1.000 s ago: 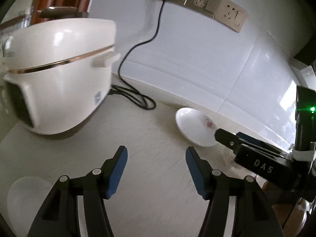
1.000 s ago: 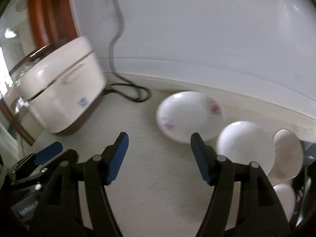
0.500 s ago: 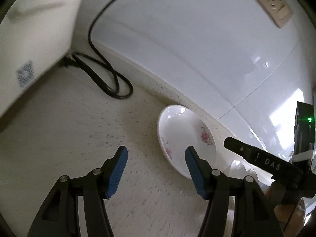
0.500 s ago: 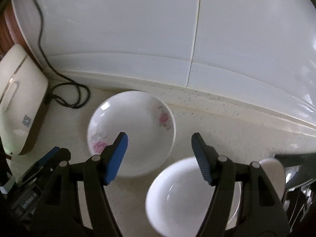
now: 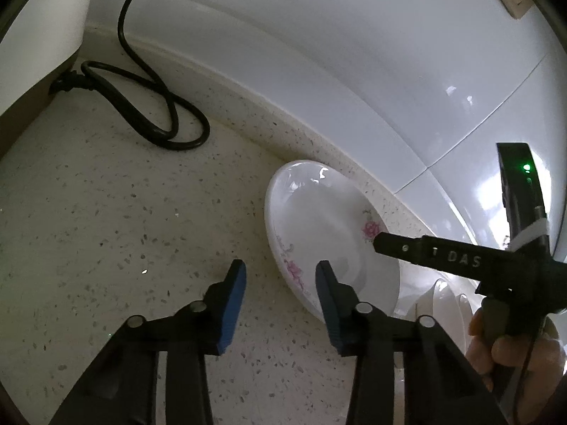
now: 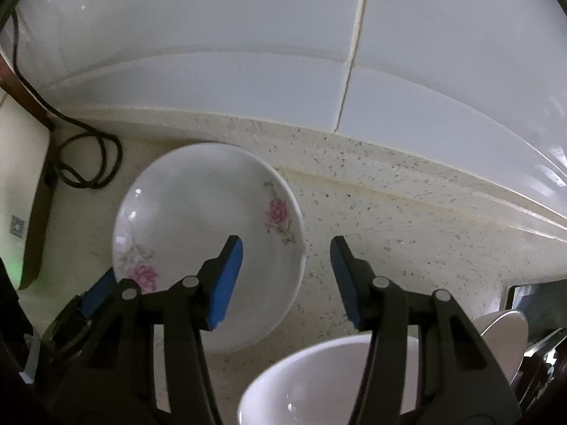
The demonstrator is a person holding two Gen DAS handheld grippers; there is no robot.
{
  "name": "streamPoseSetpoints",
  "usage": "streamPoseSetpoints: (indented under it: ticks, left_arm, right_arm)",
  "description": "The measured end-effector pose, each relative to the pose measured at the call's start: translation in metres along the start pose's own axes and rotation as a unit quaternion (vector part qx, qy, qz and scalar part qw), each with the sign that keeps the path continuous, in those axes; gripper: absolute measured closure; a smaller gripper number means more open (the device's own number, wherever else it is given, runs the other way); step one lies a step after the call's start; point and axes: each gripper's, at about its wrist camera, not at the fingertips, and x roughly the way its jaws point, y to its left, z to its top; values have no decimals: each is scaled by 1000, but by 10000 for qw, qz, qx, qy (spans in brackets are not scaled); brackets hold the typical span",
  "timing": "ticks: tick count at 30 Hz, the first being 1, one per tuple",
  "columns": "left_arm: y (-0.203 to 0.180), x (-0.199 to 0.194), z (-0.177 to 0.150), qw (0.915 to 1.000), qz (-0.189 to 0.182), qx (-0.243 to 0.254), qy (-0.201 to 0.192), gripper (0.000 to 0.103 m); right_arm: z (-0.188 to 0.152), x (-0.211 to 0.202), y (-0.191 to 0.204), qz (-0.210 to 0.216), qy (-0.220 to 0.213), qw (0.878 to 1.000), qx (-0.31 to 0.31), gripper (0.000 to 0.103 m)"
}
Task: Organize plates and bowls
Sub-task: 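Move both grippers to the pink-flowered plate leaning against the wall tiles, then close the left gripper on the plate rim while the right gripper grips it too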
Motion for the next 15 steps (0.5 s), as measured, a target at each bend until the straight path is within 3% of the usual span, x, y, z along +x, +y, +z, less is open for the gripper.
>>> streamPoseSetpoints:
  ticks: [8, 15]
  left_arm:
    - [3, 2, 2, 9998, -160, 35, 112, 81]
    - [0, -5, 1, 10000, -9, 55, 71, 83]
  right_arm:
    - [6, 17, 4, 42, 210, 9998, -64, 73]
    - [0, 12, 9, 80, 63, 9998, -152, 78]
